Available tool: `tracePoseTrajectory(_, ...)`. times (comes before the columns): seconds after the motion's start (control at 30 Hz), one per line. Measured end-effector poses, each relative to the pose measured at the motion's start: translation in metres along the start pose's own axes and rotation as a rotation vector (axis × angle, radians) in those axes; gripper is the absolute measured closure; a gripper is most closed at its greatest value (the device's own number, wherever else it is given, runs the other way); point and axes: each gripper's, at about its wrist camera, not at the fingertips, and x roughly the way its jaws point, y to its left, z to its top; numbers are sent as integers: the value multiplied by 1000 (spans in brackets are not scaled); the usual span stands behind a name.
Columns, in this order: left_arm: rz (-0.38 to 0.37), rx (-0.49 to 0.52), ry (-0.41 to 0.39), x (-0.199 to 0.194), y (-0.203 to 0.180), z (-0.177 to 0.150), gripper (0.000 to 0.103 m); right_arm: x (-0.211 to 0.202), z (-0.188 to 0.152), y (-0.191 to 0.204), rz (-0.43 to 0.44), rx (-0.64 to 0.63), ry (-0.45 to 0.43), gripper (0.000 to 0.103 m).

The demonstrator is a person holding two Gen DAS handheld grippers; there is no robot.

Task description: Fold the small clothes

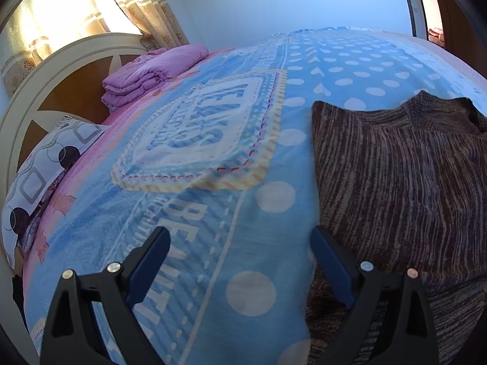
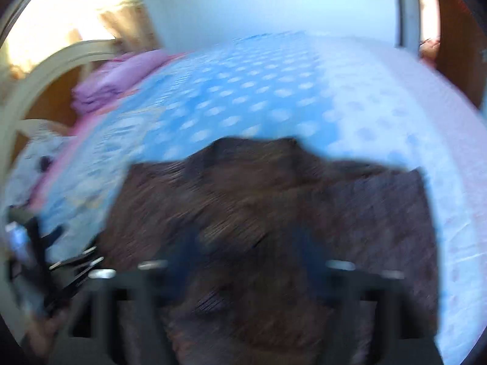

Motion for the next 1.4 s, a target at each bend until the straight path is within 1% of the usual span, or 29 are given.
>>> tracePoseTrajectory(0.07, 1, 1, 0, 0, 0, 0, 7, -1, -14, 12, -35, -50, 25, 29)
tracePoseTrajectory(0.1, 1, 1, 0, 0, 0, 0, 7, 3, -20, 16, -28, -61, 41, 36)
tracePoseTrajectory(0.13, 1, 0, 0, 0, 0, 0, 7, 8, -24, 18, -22, -68, 63, 54)
tracePoseTrajectory(0.17, 0, 0, 0, 0, 0, 0, 7, 16, -29, 20, -39, -78, 91, 65)
tracePoseTrajectory(0.2, -1, 0, 0, 0, 0, 0, 6, 20, -31, 18, -56, -79, 97, 78)
tracePoseTrajectory(0.23, -1, -1, 1, 0, 0, 0, 6, 21, -33, 16, -51, -73, 88, 83)
tracePoseTrajectory(0.3, -5, -5, 3, 1, 1, 0, 5, 12, -34, 12, -58, -61, 45, 100)
tracePoseTrajectory(0.4, -7, -9, 3, 1, 2, 0, 5, -14, -39, 12, -60, -82, -12, 100)
tracePoseTrajectory(0.43, -7, -8, 3, 2, 2, 0, 5, -20, -42, 13, -65, -99, -16, 100)
tracePoseTrajectory(0.47, -6, -7, 3, 2, 2, 0, 5, -22, -46, 13, -68, -115, -4, 100)
tracePoseTrajectory(0.53, -3, -4, 3, 2, 2, 0, 5, -12, -55, 12, -67, -145, 68, 100)
tracePoseTrajectory(0.57, -3, -4, 2, 2, 2, 0, 5, -8, -58, 12, -92, -172, 73, 98)
tracePoseTrajectory(0.6, -4, -5, 2, 2, 2, 0, 5, -7, -59, 12, -121, -190, 61, 84)
tracePoseTrajectory(0.63, -6, -6, 2, 2, 2, 0, 5, -8, -58, 10, -142, -192, 45, 59)
tracePoseTrajectory(0.67, -9, -9, 2, 2, 2, 0, 5, -10, -55, 6, -126, -168, 35, 52)
tracePoseTrajectory(0.7, -10, -11, 2, 2, 3, 0, 5, -13, -49, -1, -90, -116, 16, 51)
tracePoseTrajectory(0.8, -8, -9, 1, 2, 2, 0, 4, -11, -27, -9, -87, -41, -14, 51)
tracePoseTrajectory(0.87, -6, -10, 2, 3, 3, 0, 4, -4, -14, -12, -69, -14, -11, 60)
tracePoseTrajectory(0.9, -6, -11, 3, 3, 3, 0, 3, 3, -9, -13, -67, -17, 1, 67)
tracePoseTrajectory(0.93, -5, -12, 4, 4, 4, 0, 3, 12, -6, -13, -94, -35, 22, 67)
tracePoseTrajectory(0.97, -4, -11, 5, 4, 3, 0, 3, 28, -4, -15, -166, -60, 64, 67)
tracePoseTrajectory(1.0, -3, -11, 5, 4, 3, 0, 3, 40, -2, -17, -211, -71, 91, 67)
tracePoseTrajectory(1.07, -2, -10, 4, 4, 3, 0, 3, 43, -1, -23, -226, -71, 60, 69)
tracePoseTrajectory(1.1, -4, -12, 4, 4, 3, 0, 3, 38, -1, -25, -254, -64, 47, 69)
tracePoseTrajectory(1.13, -8, -15, 5, 4, 3, 0, 3, 32, -2, -26, -259, -51, 32, 69)
tracePoseTrajectory(1.23, -10, -22, 11, 5, 4, 0, 0, 4, -15, -22, -163, -30, -5, 67)
tracePoseTrajectory(1.27, 7, -26, 23, 6, 6, -1, 0, -5, -23, -15, -122, -50, -5, 67)
tracePoseTrajectory(1.33, 7, -38, 33, 7, 9, -3, 0, -13, -39, -5, -73, -95, 5, 67)
tracePoseTrajectory(1.4, -4, -45, 42, 8, 11, -3, 0, -11, -53, 2, -112, -146, 36, 66)
